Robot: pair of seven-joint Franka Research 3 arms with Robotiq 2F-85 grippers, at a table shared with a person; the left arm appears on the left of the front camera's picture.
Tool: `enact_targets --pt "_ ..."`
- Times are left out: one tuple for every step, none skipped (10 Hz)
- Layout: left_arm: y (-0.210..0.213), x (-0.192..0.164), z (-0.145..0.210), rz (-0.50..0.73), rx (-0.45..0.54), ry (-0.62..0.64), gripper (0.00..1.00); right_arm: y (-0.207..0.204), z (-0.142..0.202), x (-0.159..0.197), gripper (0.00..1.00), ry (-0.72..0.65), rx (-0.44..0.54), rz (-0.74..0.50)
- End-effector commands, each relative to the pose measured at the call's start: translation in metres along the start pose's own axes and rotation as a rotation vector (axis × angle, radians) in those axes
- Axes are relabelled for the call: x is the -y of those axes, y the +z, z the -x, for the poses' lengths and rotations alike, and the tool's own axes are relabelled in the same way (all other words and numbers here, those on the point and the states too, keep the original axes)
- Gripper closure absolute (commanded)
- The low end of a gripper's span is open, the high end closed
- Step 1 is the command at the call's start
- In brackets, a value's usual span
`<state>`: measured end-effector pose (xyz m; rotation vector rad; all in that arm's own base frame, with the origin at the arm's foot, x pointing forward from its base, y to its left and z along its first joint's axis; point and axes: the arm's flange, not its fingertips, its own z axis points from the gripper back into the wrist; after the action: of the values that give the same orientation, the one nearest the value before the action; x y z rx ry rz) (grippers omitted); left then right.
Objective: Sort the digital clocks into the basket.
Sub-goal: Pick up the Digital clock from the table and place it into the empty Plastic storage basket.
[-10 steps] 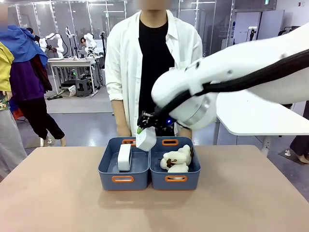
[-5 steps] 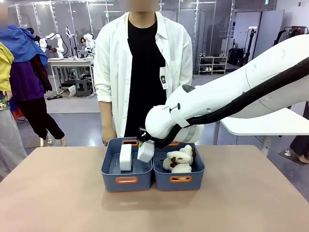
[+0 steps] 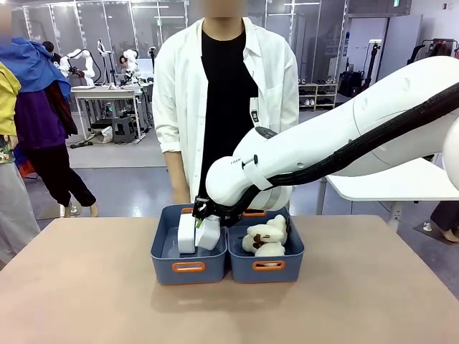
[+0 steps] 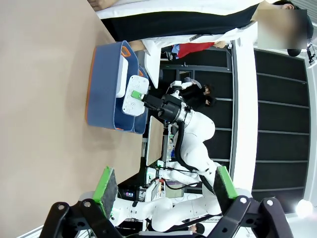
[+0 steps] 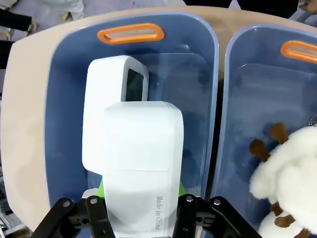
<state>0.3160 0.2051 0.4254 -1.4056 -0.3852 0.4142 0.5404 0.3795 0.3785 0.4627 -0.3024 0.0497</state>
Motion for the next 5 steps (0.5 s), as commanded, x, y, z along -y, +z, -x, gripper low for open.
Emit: enact_targets --pt "0.002 0.004 0.003 0.014 -0.002 -0.002 0.0 0.008 -0.004 -0.006 0.17 0.015 0.012 0.004" --pt "0.002 0.004 0.003 0.014 -0.002 -0.002 0.0 0.011 -0.002 -0.007 0.01 0.027 0.004 0.009" --pt "0.002 0.004 0.003 0.014 -0.002 -0.002 0.0 0.011 0.0 -0.006 0.0 0.031 0.0 0.009" --pt "0.002 0.004 0.003 0.014 -0.002 -0.002 0.0 0.013 0.002 -0.006 0.0 0.036 0.001 0.01" --pt "0.002 0.004 0.003 0.014 -0.002 -0.002 0.0 0.02 0.003 -0.007 0.0 0.049 0.008 0.007"
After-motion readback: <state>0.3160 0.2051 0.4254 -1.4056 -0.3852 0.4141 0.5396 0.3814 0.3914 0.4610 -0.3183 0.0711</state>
